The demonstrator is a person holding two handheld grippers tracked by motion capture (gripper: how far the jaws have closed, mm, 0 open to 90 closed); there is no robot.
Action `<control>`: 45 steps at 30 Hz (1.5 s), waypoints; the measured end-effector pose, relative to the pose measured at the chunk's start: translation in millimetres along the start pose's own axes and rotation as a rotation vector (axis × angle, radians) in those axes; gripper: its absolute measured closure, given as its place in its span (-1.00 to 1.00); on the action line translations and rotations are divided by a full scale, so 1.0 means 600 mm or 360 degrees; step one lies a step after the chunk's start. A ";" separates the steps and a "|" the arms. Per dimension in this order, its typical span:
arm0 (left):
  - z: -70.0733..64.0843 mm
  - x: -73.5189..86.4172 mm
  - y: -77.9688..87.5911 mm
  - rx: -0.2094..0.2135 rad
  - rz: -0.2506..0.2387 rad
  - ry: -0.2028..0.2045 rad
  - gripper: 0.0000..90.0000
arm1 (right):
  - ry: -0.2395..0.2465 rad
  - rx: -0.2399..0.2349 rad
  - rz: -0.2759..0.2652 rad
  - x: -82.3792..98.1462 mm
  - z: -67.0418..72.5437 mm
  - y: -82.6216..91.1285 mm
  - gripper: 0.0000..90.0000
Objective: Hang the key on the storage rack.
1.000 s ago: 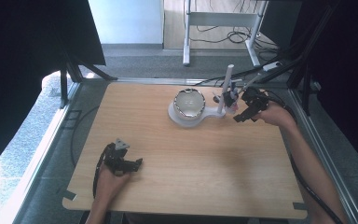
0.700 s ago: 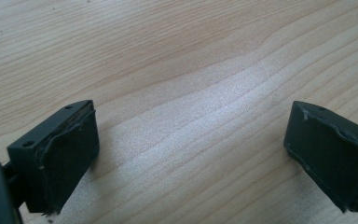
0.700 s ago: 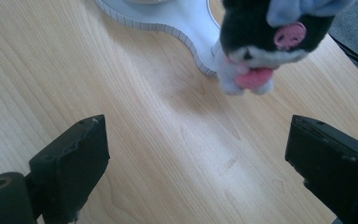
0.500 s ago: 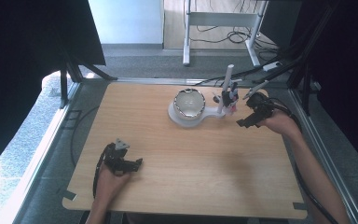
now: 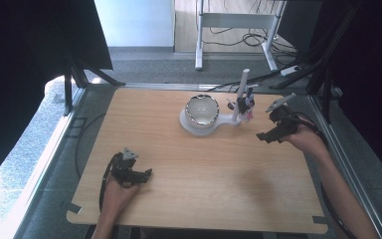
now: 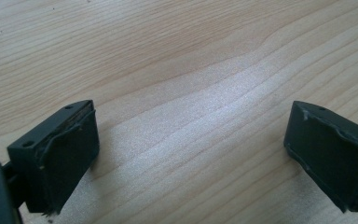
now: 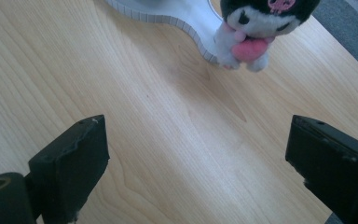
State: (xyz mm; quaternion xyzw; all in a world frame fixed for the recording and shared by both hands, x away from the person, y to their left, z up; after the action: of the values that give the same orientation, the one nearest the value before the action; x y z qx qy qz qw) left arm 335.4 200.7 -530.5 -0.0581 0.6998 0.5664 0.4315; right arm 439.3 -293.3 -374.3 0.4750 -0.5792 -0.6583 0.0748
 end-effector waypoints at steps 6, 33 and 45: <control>0.000 0.000 0.000 0.0000 0.0000 0.0000 -0.93 | -0.0004 0.0015 -0.0039 0.021 0.010 0.008 -0.88; 0.000 0.000 0.000 0.0001 0.0004 -0.0006 -0.93 | -0.0039 0.0040 -0.0122 0.109 0.050 0.056 -0.89; 0.000 0.000 0.000 0.0001 0.0004 -0.0006 -0.93 | -0.0145 0.0063 -0.0213 0.151 0.084 0.043 -1.00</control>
State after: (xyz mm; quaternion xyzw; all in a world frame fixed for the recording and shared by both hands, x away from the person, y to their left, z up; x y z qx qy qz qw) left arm 335.4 200.9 -530.4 -0.0562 0.6992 0.5668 0.4321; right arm 343.2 -325.7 -407.9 0.4836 -0.5618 -0.6712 -0.0054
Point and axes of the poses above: each handheld gripper's, and its own axes: y roughly backward along the jaws, x roughly out of its underside, z roughly to its left, the point moved 1 cm from there along -y, roughly forward along the jaws, and after that the axes turned 4 degrees about -y, right-handed, at the moved point
